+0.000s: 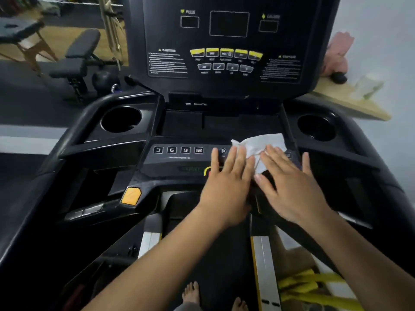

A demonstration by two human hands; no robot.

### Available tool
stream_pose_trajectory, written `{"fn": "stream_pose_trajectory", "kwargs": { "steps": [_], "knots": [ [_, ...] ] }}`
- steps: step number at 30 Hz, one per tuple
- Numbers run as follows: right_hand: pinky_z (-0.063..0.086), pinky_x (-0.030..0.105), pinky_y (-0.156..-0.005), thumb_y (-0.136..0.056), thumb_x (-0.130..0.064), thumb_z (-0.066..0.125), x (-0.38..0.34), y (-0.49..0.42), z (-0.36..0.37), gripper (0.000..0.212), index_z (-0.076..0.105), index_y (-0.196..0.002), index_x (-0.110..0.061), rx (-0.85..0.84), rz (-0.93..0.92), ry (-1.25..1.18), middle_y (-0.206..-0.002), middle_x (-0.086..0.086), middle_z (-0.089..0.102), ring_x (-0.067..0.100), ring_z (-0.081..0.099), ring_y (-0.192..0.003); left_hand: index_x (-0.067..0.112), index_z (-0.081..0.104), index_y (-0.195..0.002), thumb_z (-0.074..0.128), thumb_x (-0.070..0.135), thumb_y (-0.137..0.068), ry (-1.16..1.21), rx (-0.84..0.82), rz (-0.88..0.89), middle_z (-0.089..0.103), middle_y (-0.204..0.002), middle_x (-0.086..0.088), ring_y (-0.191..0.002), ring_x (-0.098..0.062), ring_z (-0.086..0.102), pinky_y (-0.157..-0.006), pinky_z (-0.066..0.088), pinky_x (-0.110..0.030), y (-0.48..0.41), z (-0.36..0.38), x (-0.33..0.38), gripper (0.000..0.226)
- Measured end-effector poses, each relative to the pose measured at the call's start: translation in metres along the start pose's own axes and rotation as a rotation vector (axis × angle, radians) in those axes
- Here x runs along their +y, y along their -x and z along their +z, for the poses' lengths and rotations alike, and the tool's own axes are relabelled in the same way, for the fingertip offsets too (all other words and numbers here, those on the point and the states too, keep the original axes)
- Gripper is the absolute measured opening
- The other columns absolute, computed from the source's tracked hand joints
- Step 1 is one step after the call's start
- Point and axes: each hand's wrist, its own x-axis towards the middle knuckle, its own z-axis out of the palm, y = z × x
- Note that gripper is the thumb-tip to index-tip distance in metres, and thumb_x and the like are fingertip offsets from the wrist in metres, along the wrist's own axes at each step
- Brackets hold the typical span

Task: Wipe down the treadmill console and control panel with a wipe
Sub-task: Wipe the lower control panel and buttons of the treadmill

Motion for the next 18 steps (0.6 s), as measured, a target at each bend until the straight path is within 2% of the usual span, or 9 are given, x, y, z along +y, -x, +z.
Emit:
{"fn": "stream_pose_trajectory", "kwargs": {
  "steps": [2,6,9,11,13,15,18],
  "knots": [
    [-0.001,0.051,-0.121,-0.09,-0.062,0.003,0.023,0.014,0.003,0.077,0.019,-0.154,-0.024,0.026,0.066,-0.032,-0.163,-0.006,0.013,0.007,0.005,-0.149,0.006,-0.013,-0.154,0.051,0.052,-0.092,-0.017,0.003,0.054,-0.019,-0.161,-0.021,-0.149,-0.035,-0.019,-0.115,-0.012,-0.065,-0.016,0.003,0.026,0.101],
    [0.005,0.045,-0.121,-0.097,-0.052,0.019,0.048,0.042,0.01,0.067,0.032,-0.15,-0.015,0.111,0.182,-0.154,-0.158,0.003,0.03,0.015,0.027,-0.145,0.003,-0.013,-0.154,0.051,0.052,-0.092,-0.092,0.008,0.167,-0.017,-0.162,-0.022,-0.149,-0.037,-0.019,-0.114,-0.011,-0.067,-0.04,0.001,0.066,0.101],
    [0.009,0.038,-0.117,-0.097,-0.043,0.037,0.043,0.074,0.015,0.058,0.042,-0.145,-0.011,0.194,0.229,-0.216,-0.152,0.006,0.041,0.007,0.016,-0.14,0.003,-0.009,-0.154,0.048,0.047,-0.096,-0.092,0.02,0.239,-0.013,-0.162,-0.022,-0.15,-0.036,-0.017,-0.113,-0.014,-0.067,-0.033,0.001,0.075,0.093],
    [0.019,0.04,-0.113,-0.098,-0.043,0.04,0.032,0.094,0.024,0.054,0.049,-0.14,-0.01,0.263,0.232,-0.18,-0.147,0.006,0.046,0.005,0.012,-0.136,0.004,-0.007,-0.155,0.048,0.043,-0.097,-0.068,0.036,0.296,-0.014,-0.162,-0.02,-0.15,-0.034,-0.017,-0.112,-0.019,-0.065,-0.016,0.007,0.068,0.089],
    [0.019,0.042,-0.119,-0.098,-0.046,0.036,0.023,0.101,0.033,0.059,0.048,-0.14,-0.007,0.249,0.192,-0.134,-0.15,0.011,0.043,0.012,0.015,-0.143,0.005,-0.003,-0.156,0.05,0.041,-0.096,-0.056,0.064,0.329,-0.011,-0.163,-0.018,-0.151,-0.031,-0.014,-0.113,-0.02,-0.064,0.001,0.011,0.053,0.087],
    [0.011,0.042,-0.121,-0.097,-0.049,0.031,0.017,0.093,0.038,0.064,0.04,-0.146,-0.009,0.19,0.154,-0.146,-0.155,0.008,0.035,0.015,0.018,-0.148,0.005,-0.001,-0.156,0.047,0.041,-0.096,-0.075,0.078,0.308,-0.006,-0.164,-0.018,-0.151,-0.03,-0.012,-0.115,-0.015,-0.064,0.004,0.01,0.036,0.085],
    [0.002,0.049,-0.122,-0.097,-0.055,0.019,0.008,0.056,0.03,0.068,0.026,-0.153,-0.016,0.155,0.169,-0.125,-0.161,0.001,0.02,0.013,0.009,-0.15,0.003,-0.012,-0.153,0.038,0.037,-0.099,-0.123,0.051,0.207,-0.011,-0.163,-0.02,-0.151,-0.031,-0.015,-0.116,-0.013,-0.064,-0.013,0.003,0.019,0.081]
  ]
}}
